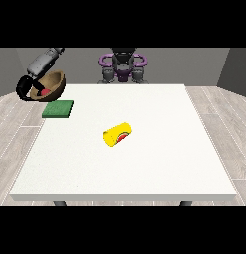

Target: Pick the cup and pour the ball into the bowl, then pick the bowl and place it on the pad

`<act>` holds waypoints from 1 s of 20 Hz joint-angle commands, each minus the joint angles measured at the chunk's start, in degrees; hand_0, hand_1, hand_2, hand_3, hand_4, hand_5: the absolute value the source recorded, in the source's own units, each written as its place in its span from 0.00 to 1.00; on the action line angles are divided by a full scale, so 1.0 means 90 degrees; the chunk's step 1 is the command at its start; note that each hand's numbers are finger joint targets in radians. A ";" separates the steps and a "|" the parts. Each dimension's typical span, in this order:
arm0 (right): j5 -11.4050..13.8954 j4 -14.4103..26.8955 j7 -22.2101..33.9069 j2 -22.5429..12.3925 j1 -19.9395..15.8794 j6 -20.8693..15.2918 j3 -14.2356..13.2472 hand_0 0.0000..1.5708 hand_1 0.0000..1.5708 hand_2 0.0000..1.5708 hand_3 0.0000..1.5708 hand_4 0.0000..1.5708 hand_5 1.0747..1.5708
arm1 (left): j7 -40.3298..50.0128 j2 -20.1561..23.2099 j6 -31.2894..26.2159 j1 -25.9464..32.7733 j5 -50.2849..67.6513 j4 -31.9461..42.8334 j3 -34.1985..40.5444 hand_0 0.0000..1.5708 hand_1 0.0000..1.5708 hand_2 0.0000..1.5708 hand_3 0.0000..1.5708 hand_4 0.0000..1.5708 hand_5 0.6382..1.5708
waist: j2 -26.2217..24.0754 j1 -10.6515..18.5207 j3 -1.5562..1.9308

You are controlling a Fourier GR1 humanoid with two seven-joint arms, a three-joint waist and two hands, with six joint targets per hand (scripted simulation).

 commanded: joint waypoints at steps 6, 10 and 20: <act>-0.0064 0.0343 -0.0434 0.0731 0.0196 -0.0240 0.0012 1.00 1.00 1.00 0.82 0.74 1.00 | 0.0065 0.0173 0.0082 0.0019 0.0046 0.0084 0.0081 0.00 0.00 0.00 0.00 0.00 0.95 | 0.0022 -0.0102 0.0010; -0.0168 0.0735 -0.0280 0.0442 0.0002 -0.0175 -0.0185 1.00 1.00 1.00 0.80 0.68 1.00 | 0.0094 0.0204 -0.0188 0.0074 0.0259 -0.0077 0.0105 0.00 0.00 0.00 0.00 0.00 0.95 | 0.0146 0.0065 0.0008; -0.0574 0.1298 -0.0131 -0.0343 -0.0280 -0.0442 -0.0849 0.45 0.45 0.38 0.64 0.00 0.93 | 0.0029 0.0479 0.0002 0.0217 0.0418 -0.0411 0.0438 0.00 0.00 0.00 0.00 0.00 0.94 | 0.0530 0.0073 0.0009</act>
